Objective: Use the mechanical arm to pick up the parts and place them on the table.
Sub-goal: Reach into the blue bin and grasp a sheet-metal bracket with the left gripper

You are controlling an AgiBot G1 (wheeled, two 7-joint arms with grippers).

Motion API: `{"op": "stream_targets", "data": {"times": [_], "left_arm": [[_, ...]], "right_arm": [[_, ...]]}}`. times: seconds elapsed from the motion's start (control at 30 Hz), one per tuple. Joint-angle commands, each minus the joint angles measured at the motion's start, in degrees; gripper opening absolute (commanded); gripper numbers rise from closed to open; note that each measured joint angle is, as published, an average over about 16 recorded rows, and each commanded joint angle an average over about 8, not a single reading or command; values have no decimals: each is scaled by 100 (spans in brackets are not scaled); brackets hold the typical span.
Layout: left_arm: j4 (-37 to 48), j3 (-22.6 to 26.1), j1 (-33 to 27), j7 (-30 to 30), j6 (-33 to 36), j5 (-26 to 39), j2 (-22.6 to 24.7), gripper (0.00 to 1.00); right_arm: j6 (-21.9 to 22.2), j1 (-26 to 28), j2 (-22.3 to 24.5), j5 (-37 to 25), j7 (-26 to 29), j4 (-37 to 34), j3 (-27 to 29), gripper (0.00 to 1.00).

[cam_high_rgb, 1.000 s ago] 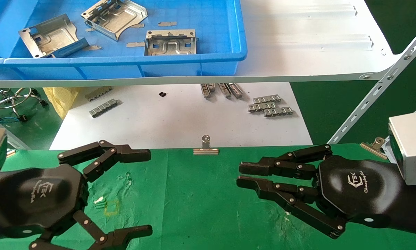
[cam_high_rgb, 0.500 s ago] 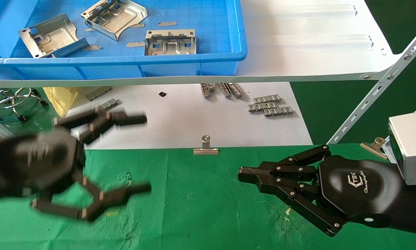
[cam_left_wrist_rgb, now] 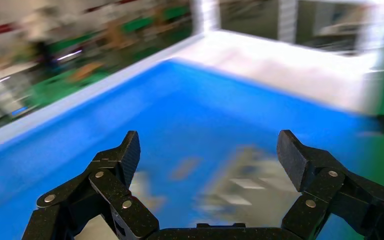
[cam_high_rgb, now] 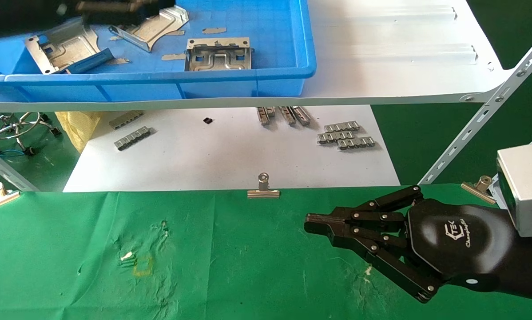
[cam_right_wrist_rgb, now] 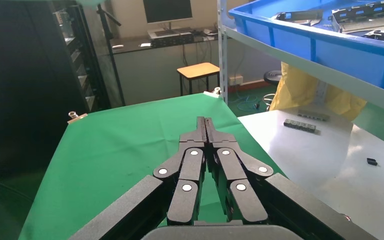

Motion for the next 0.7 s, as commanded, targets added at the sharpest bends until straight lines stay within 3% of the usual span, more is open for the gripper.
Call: {"op": "stream_targets", "data": {"times": [0.03, 0.17, 0.27, 0.7], "left_arm": [[583, 120, -400, 140, -488, 360, 261, 67], [1374, 355, -827, 176, -1114, 811, 656, 18], [1805, 512, -1048, 180, -1413, 1071, 865, 0], [2613, 772, -1341, 286, -1994, 1480, 1173, 0]], "right_arm": [[0, 0, 0, 0, 0, 0, 0, 53], [0, 0, 0, 0, 0, 0, 0, 99], [0, 0, 0, 0, 0, 0, 0, 100], [0, 0, 0, 0, 0, 0, 0, 100]]}}
